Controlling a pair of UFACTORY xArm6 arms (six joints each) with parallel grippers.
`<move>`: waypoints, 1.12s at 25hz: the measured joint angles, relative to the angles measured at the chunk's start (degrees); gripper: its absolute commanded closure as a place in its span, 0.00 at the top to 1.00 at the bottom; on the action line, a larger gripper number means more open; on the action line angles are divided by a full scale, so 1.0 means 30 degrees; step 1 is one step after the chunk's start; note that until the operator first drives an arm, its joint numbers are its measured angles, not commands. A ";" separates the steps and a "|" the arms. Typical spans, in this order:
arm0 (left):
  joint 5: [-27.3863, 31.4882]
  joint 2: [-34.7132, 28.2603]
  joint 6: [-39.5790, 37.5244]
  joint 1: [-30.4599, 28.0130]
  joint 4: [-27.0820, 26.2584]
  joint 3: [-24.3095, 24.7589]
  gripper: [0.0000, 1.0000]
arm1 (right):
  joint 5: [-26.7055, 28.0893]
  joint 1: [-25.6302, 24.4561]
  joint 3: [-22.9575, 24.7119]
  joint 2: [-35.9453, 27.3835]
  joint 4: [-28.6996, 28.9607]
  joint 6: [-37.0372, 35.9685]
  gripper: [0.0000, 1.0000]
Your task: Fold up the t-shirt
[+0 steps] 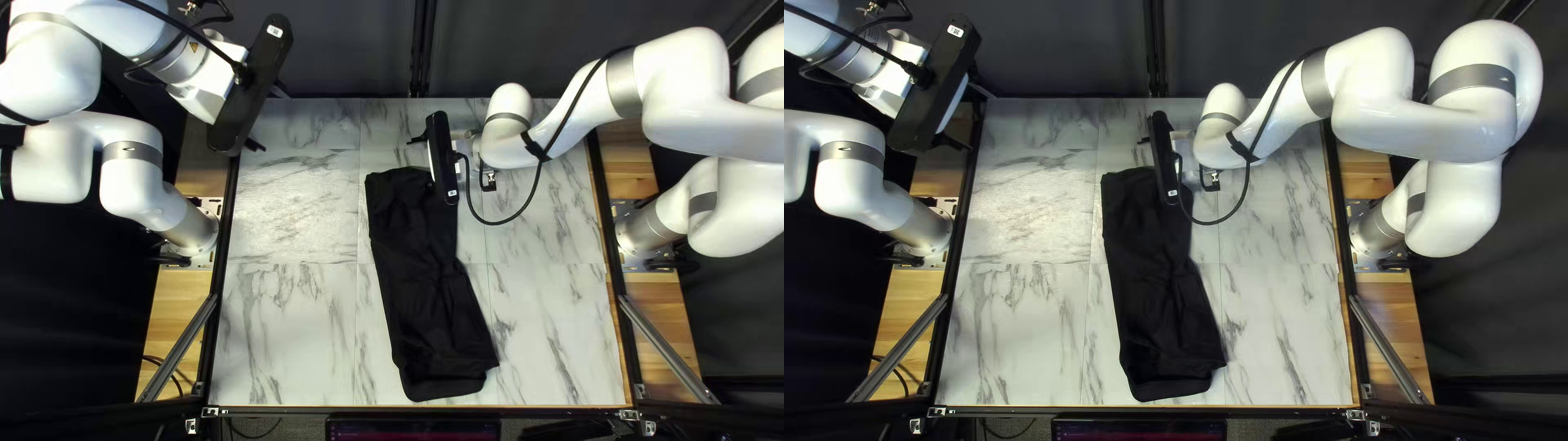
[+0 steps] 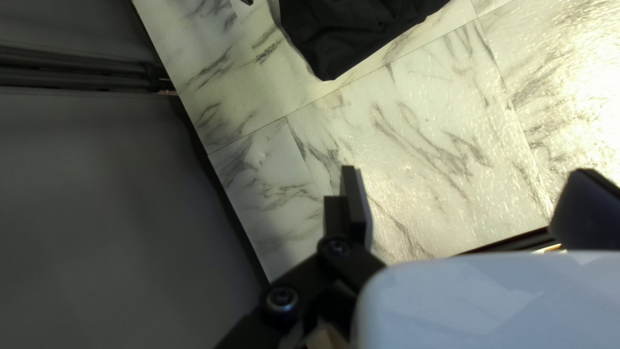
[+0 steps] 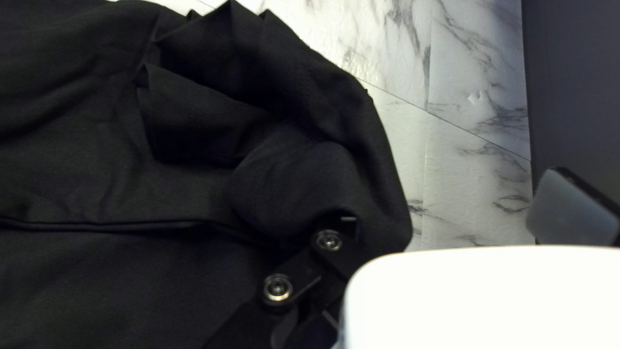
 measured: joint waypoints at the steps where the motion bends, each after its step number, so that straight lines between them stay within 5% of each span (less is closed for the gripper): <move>1: 0.0000 0.0000 0.0000 0.0000 0.0000 0.0000 1.00 | 0.0000 0.0000 0.0000 0.0000 0.0000 0.0000 1.00; 28: 0.0000 0.0000 0.0000 0.0000 0.0000 0.0000 1.00 | -0.0345 -0.0050 -0.0021 -0.0265 0.0091 -0.0022 1.00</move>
